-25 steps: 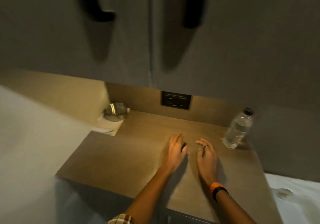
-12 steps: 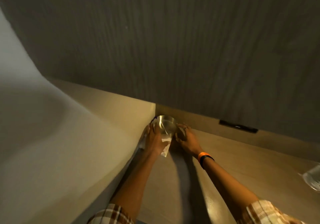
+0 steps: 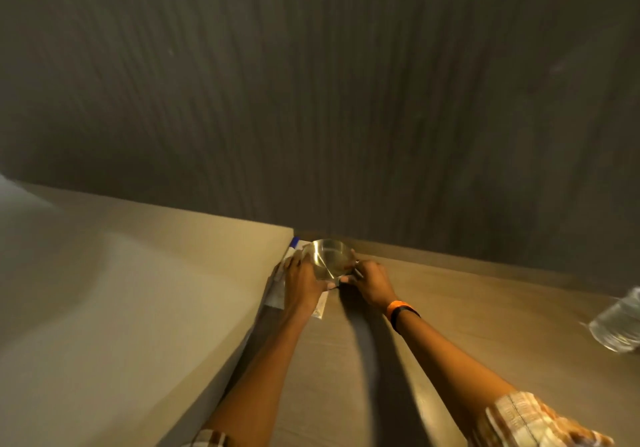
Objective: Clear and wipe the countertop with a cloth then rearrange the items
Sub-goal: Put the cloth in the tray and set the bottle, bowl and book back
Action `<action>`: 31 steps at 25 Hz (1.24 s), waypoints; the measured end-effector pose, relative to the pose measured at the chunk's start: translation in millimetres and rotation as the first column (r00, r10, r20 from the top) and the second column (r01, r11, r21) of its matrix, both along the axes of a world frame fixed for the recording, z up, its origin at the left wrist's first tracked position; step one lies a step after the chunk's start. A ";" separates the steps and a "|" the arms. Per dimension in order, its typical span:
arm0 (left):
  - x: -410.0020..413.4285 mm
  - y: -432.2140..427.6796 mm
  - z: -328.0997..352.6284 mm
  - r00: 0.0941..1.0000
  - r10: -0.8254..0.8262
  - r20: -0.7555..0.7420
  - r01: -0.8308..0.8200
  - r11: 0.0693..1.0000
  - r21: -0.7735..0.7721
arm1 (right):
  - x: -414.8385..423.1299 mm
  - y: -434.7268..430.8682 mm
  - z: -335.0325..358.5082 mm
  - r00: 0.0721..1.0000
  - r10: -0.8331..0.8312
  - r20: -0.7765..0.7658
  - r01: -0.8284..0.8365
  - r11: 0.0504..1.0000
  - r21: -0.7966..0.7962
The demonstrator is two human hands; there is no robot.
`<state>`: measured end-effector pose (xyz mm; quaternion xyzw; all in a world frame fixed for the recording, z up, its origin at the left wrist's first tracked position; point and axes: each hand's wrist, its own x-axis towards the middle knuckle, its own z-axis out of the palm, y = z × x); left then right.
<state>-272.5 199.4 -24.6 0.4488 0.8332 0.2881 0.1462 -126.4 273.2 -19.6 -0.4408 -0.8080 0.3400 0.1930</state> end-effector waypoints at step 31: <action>240.9 -27.7 -8.5 0.949 -0.253 0.189 0.229 0.964 0.137 | 258.3 -65.0 9.3 0.847 -0.531 0.012 0.507 0.816 0.279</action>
